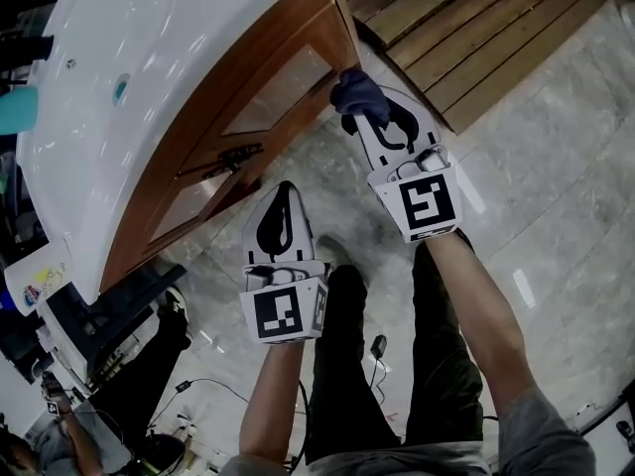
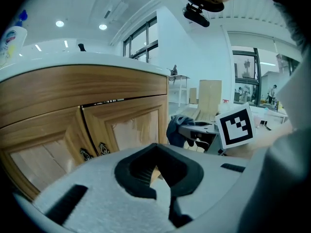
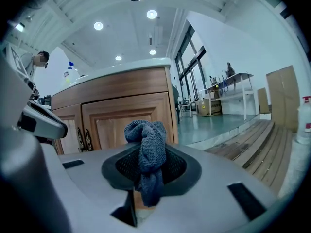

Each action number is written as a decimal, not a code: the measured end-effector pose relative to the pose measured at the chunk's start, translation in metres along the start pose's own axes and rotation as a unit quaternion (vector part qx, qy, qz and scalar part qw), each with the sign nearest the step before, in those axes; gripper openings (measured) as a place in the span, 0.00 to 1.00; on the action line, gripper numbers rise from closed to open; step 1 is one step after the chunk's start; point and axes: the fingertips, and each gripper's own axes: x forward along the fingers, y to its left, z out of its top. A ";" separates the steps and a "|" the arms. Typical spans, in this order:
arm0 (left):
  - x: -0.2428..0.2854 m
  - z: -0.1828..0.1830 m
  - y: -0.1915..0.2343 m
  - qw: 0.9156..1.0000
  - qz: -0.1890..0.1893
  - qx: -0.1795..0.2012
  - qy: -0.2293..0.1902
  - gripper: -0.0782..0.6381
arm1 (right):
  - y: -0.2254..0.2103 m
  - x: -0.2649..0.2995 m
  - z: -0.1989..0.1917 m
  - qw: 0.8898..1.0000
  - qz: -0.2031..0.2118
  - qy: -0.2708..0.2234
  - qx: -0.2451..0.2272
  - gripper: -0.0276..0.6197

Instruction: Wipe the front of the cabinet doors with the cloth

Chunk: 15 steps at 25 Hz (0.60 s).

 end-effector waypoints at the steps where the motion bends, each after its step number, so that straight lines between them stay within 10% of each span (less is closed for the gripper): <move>1: -0.004 -0.001 0.000 1.000 -0.003 0.001 0.000 0.12 | 0.006 -0.005 0.000 1.000 0.000 0.002 -0.002 0.17; 15: -0.042 -0.011 0.028 1.000 -0.021 0.003 -0.006 0.12 | 0.071 -0.036 -0.005 1.000 -0.007 0.010 -0.009 0.17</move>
